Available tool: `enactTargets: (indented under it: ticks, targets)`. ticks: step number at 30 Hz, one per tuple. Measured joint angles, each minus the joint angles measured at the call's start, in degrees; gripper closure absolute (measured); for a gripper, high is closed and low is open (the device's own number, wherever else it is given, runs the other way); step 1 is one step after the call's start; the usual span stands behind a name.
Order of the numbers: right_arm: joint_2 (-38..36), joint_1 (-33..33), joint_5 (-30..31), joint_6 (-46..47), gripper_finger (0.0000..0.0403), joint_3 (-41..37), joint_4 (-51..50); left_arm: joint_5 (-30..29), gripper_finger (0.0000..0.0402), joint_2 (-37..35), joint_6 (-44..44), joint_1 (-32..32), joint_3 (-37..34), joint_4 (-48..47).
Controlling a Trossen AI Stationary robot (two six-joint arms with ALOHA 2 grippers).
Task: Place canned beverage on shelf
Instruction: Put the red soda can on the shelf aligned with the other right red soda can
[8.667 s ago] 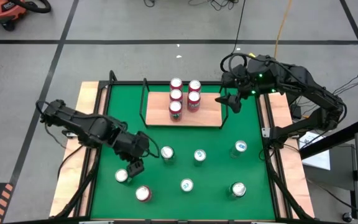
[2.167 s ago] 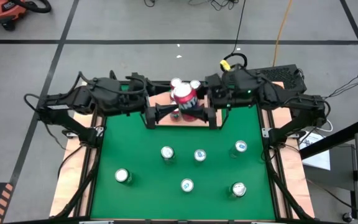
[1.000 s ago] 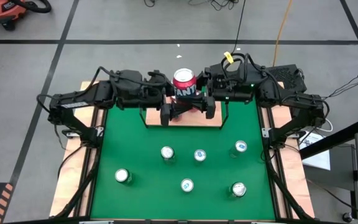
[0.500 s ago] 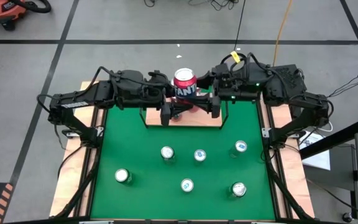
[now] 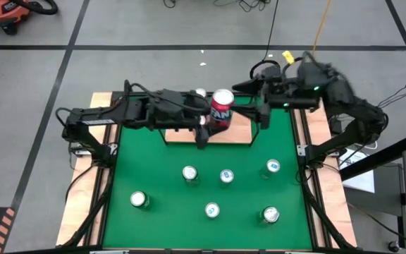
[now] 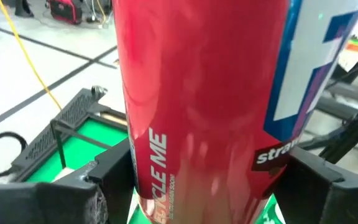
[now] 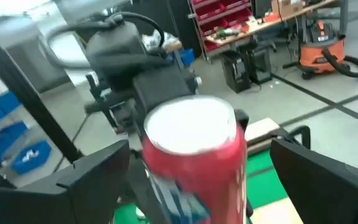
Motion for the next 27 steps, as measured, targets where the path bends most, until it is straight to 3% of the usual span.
enactTargets:
  ticks: [10, 27]
  targets:
    - [6.8, -0.5, -0.1, -4.4, 0.0023, 21.4, -29.5, -1.4, 0.0114, 5.3, 2.7, -1.3, 0.0, 5.8]
    - [11.5, -1.2, -6.3, -10.1, 0.0023, 22.7, -38.5, -4.7, 0.0114, 9.1, 2.9, -1.6, 0.0, 6.9]
